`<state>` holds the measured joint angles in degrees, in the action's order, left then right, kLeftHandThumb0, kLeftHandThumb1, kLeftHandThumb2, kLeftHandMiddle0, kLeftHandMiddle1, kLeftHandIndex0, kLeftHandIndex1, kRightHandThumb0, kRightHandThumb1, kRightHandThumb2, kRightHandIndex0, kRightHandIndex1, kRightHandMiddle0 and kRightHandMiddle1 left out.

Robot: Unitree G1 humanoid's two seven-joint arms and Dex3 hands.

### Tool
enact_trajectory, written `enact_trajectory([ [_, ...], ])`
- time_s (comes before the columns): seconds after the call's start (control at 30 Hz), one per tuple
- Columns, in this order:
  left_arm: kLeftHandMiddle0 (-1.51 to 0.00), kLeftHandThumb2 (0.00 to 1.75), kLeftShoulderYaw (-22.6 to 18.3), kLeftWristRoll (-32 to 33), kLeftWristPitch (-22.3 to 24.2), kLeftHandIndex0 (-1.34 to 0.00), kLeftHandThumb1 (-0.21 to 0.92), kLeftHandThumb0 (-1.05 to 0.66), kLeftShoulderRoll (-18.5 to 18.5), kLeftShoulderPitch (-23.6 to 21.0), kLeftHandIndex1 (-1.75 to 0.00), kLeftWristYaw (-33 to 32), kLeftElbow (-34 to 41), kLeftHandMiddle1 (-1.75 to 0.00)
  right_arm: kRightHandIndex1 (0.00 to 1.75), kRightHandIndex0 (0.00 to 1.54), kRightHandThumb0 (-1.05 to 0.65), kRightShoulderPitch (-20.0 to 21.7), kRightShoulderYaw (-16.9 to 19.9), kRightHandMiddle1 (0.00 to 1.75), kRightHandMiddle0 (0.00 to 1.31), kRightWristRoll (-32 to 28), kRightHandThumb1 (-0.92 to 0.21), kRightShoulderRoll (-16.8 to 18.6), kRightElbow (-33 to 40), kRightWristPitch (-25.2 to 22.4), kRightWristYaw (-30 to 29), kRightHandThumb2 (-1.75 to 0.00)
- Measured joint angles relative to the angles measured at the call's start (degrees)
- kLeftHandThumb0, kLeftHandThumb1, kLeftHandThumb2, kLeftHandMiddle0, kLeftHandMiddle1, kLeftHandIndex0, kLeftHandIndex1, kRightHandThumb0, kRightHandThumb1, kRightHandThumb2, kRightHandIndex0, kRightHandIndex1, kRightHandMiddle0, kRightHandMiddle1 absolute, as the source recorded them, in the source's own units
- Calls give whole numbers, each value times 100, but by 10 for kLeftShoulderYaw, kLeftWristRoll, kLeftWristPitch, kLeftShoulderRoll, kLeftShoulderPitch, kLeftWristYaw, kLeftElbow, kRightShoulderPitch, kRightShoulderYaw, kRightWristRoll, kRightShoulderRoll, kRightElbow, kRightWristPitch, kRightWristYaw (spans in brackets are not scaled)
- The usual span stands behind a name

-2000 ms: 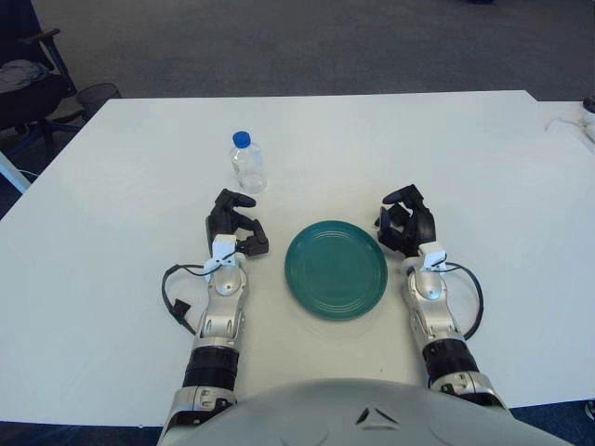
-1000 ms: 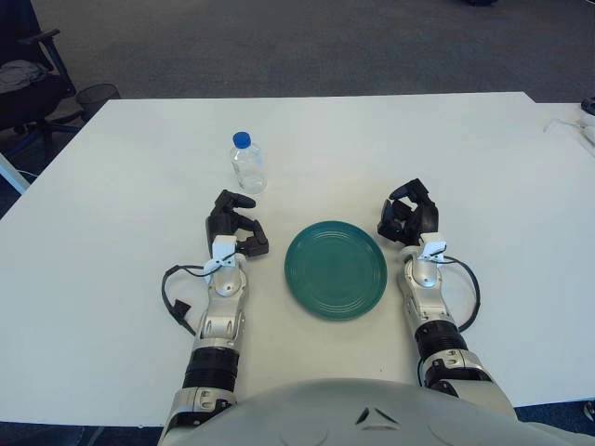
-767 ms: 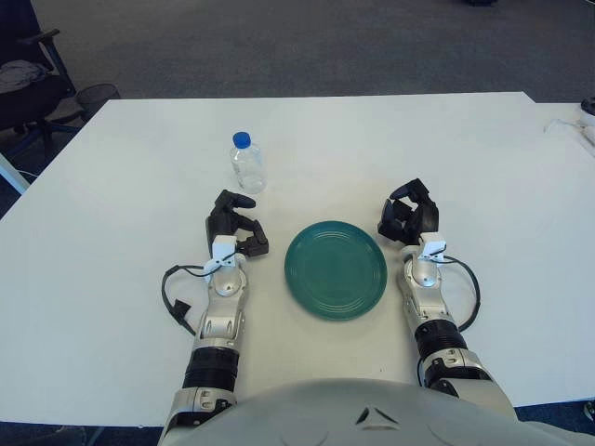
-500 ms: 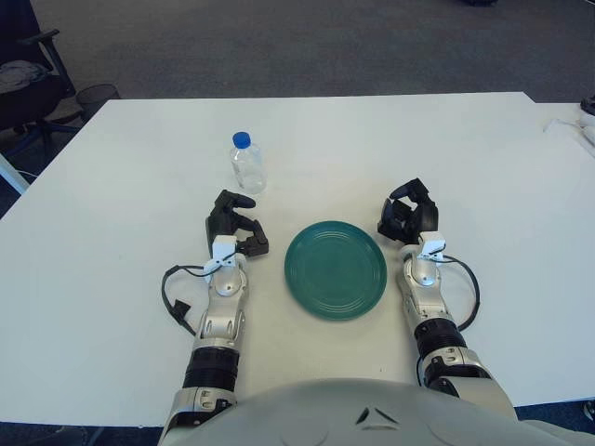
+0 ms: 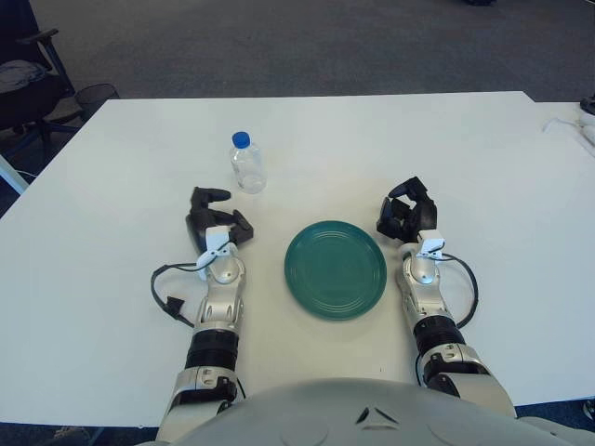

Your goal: Put the bottle into the plate.

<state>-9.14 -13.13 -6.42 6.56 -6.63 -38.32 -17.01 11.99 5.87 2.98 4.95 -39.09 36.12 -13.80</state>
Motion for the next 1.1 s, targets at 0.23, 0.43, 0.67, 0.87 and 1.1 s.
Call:
enact_trajectory([
  [0.23, -28, 79, -12, -6, 70, -24, 72, -18, 2, -23, -171, -71, 13, -175, 175, 118, -46, 2, 0, 175, 60, 0, -33, 0, -3, -1, 1, -130],
  [0.43, -10, 58, -11, -7, 102, -22, 87, -34, 4, -40, -174, -112, 23, -175, 175, 117, -46, 2, 1, 175, 59, 0, -33, 0, -3, -2, 3, -130],
  [0.67, -4, 51, -4, 0, 118, -20, 92, -36, 4, -42, -175, -118, 35, -175, 175, 117, -46, 2, 2, 175, 60, 0, -33, 0, -3, -2, 8, -130],
  [0.87, -1, 51, 3, 14, 121, -20, 92, -36, 4, -42, -175, -116, 39, -175, 175, 116, -46, 2, 2, 175, 60, 0, -32, 0, -3, -2, 6, -130],
  [1.1, 0, 51, 8, 17, 121, -20, 91, -36, 4, -41, -175, -115, 43, -175, 175, 116, -47, 2, 4, 175, 61, 0, -31, 0, -3, -2, 13, -132],
])
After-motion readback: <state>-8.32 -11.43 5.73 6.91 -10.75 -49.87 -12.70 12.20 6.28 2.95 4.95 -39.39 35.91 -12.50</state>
